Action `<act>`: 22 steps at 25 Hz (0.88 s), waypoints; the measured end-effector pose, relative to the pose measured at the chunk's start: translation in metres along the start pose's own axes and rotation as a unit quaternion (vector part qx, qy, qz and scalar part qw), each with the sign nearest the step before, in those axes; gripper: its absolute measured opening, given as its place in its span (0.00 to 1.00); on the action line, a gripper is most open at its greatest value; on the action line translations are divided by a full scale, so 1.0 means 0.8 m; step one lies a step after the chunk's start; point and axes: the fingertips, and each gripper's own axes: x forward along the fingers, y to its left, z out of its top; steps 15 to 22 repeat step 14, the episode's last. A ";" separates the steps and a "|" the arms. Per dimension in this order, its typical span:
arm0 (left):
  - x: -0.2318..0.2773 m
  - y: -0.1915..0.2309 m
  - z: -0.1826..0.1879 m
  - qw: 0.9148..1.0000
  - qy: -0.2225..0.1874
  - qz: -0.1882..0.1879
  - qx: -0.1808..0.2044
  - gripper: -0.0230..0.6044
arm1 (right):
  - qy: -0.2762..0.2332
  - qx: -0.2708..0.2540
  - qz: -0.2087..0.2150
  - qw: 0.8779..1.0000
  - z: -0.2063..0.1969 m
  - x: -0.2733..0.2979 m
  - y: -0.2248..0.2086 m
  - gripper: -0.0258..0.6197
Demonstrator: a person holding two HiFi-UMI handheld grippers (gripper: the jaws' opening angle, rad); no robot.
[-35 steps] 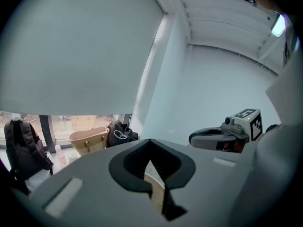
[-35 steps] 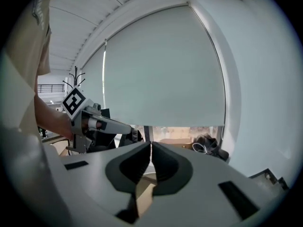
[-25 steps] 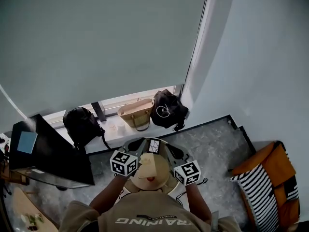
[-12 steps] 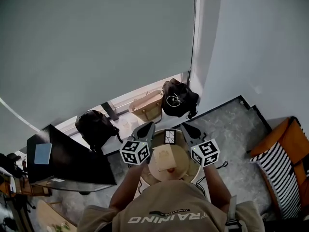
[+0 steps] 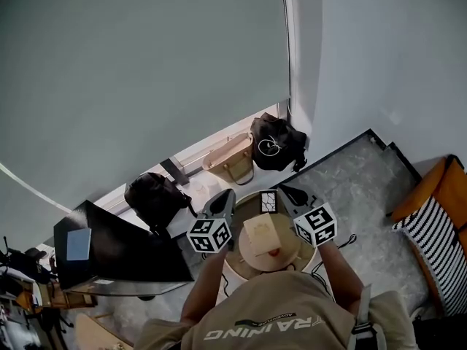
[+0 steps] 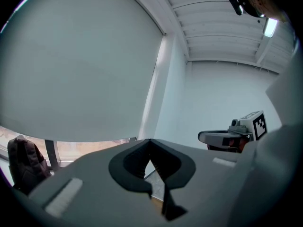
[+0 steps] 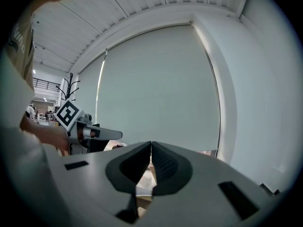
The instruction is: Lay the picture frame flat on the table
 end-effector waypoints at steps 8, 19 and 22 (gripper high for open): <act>-0.010 0.017 -0.019 1.000 0.022 -0.006 -0.008 0.05 | 0.012 0.017 -0.003 1.000 -0.020 0.003 0.006 0.05; -0.004 0.017 -0.023 1.000 0.023 -0.012 -0.008 0.05 | 0.009 0.015 0.001 1.000 -0.018 0.010 0.007 0.05; -0.004 0.017 -0.023 1.000 0.023 -0.012 -0.008 0.05 | 0.009 0.015 0.001 1.000 -0.018 0.010 0.007 0.05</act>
